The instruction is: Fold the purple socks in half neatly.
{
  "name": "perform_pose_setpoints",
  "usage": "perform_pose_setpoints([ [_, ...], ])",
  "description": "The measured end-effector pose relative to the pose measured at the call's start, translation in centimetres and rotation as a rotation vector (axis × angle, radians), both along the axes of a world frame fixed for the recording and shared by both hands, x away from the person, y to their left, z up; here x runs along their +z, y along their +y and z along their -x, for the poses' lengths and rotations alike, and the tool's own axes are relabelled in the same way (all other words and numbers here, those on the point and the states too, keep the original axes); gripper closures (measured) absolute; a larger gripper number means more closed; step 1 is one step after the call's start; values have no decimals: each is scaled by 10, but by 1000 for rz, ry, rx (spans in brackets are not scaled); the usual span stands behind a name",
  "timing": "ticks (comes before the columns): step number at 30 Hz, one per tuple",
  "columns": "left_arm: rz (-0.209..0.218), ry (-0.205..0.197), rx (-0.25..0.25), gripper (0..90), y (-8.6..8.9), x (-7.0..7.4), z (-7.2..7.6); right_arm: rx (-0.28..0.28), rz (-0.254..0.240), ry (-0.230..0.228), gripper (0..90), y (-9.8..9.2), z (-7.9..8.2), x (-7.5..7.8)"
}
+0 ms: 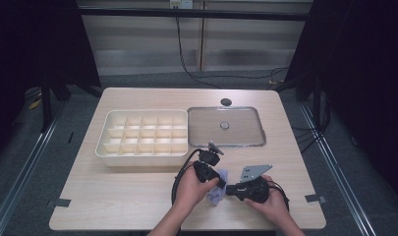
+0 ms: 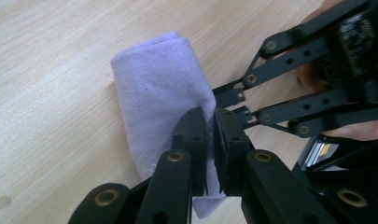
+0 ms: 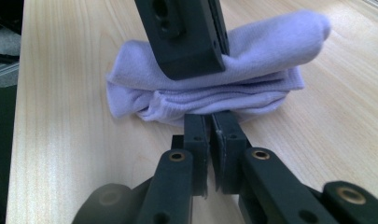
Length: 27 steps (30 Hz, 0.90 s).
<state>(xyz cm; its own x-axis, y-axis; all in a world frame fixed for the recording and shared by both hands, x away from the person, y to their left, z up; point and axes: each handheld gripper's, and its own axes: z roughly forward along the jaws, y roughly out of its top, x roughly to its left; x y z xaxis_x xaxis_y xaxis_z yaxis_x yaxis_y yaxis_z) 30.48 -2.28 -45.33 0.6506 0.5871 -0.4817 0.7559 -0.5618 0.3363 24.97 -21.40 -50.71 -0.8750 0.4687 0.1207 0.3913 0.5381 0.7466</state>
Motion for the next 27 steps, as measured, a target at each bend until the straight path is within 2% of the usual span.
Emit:
perform_pose_setpoints([
  [6,9,-1,9,841,0,-3,1,-9,1,6,847,-2,0,1],
  [11,9,-2,-6,839,-2,-4,1,-14,18,1,849,-5,-1,2],
  [16,11,-8,6,838,-5,-5,2,-24,21,2,854,-7,-1,2],
  [17,7,-8,-8,838,-5,-5,2,-21,24,4,854,-7,-1,2],
  [23,10,-15,-8,837,-8,-8,4,-41,26,12,857,-14,-1,3],
  [27,1,-24,-26,836,-10,-8,5,-55,22,11,859,-19,-1,3],
])
